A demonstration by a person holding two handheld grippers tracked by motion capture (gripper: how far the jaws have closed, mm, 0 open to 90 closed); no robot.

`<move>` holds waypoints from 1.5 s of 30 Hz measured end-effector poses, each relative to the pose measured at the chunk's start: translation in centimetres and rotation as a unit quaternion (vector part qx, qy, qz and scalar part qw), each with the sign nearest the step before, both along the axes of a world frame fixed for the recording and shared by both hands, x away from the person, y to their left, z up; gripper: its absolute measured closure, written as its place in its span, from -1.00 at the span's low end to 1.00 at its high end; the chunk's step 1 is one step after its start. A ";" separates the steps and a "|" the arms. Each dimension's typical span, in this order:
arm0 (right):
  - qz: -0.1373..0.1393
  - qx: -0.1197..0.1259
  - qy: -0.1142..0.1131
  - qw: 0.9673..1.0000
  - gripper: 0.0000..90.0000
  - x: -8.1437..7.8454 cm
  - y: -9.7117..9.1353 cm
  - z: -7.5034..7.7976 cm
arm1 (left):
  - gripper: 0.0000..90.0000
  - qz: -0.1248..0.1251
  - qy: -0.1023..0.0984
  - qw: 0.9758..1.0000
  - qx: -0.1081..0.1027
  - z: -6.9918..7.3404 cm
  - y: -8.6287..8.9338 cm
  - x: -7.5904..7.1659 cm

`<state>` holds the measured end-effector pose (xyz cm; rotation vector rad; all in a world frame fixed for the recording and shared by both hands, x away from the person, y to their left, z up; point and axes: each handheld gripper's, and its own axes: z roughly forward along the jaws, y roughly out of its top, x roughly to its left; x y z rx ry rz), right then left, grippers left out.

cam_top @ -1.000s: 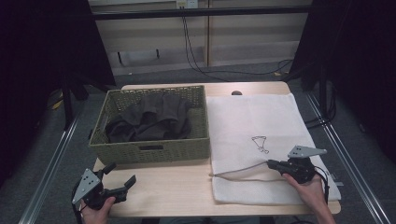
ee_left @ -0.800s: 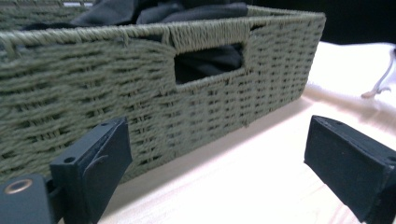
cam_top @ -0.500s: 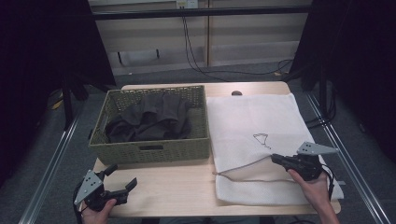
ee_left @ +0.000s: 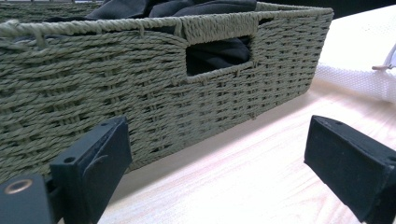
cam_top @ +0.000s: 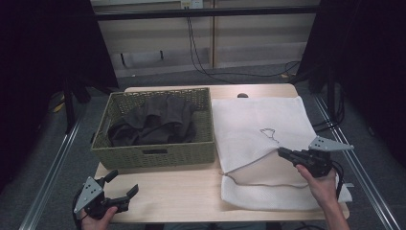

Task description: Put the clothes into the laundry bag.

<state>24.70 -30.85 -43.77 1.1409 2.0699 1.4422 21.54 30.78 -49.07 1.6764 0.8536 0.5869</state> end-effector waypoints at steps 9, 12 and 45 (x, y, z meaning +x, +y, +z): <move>0.001 0.018 -0.020 1.000 0.99 0.7 0.2 1.1 | -0.84 0.004 0.001 1.000 0.000 0.0 0.1 -0.1; 0.000 0.034 -0.031 0.999 0.99 1.1 0.0 1.8 | -0.84 0.003 0.000 1.000 0.005 0.1 -0.1 -0.1; 0.003 0.099 -0.102 0.990 0.99 4.5 0.8 7.0 | -0.83 0.006 -0.003 1.000 -0.024 1.0 0.1 0.4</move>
